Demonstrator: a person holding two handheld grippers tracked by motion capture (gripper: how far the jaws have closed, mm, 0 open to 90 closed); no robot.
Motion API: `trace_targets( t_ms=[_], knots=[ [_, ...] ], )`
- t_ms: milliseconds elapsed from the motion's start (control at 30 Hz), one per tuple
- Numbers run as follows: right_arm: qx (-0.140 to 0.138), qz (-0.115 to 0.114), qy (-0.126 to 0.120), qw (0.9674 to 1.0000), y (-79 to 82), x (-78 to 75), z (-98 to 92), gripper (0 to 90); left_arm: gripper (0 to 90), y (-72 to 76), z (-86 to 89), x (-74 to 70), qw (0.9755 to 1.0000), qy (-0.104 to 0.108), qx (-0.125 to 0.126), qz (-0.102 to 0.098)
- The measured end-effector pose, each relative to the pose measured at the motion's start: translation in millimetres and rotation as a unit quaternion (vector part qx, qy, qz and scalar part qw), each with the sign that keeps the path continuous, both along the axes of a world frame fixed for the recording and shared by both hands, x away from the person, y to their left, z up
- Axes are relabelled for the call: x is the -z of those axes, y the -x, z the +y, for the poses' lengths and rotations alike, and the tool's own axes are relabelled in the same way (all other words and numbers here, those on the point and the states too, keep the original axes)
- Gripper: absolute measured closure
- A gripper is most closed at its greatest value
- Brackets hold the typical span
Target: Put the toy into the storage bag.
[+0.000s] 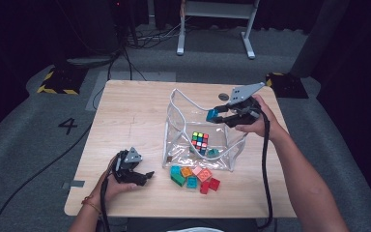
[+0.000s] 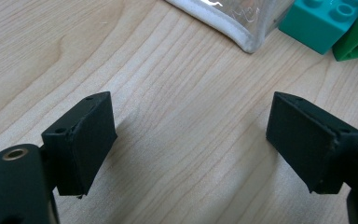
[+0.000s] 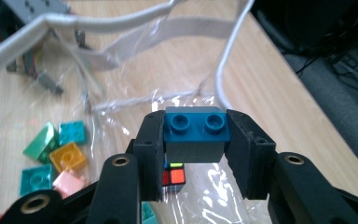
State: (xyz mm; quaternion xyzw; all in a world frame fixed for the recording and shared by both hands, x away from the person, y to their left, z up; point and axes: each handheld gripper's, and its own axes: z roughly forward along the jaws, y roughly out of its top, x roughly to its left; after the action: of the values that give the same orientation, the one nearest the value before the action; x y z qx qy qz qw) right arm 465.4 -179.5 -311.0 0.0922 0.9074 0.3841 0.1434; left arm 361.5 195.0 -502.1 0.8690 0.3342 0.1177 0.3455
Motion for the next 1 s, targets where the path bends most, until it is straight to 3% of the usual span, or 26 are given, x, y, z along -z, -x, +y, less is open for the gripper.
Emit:
trace_targets(
  t_ms=[167, 400, 600, 800, 867, 1000],
  knots=[
    [-0.017, 0.013, 0.055, 0.9983, -3.0, 7.1, 13.9, 59.6, 15.7, 0.0, 0.0, 0.0, 1.0, 0.0, 0.0, 0.0],
    [-0.012, 0.045, 0.117, 0.992, -9.7, 12.1, 26.3, 59.6, 15.7, 0.1, -0.1, 0.1, 1.0, 0.0, 0.0, 0.0],
    [-0.008, 0.069, 0.164, 0.9841, -16.3, 19.8, 26.4, 59.6, 15.7, 0.0, 0.0, 0.0, 1.0, 0.0, 0.0, 0.0],
    [0.013, 0.087, 0.196, 0.9766, -20.8, 24.2, 16.6, 59.6, 15.8, 0.0, 0.0, 0.0, 1.0, 0.0, 0.0, 0.0],
    [0.027, 0.103, 0.214, 0.9711, -19.3, 24.9, 12.4, 59.6, 15.7, -0.1, 0.0, 0.1, 1.0, 0.001, 0.001, -0.001],
    [0.037, 0.115, 0.224, 0.967, -18.7, 24.0, 5.0, 59.5, 15.5, -0.1, -0.1, 0.1, 1.0, 0.001, 0.001, -0.001]
  ],
)
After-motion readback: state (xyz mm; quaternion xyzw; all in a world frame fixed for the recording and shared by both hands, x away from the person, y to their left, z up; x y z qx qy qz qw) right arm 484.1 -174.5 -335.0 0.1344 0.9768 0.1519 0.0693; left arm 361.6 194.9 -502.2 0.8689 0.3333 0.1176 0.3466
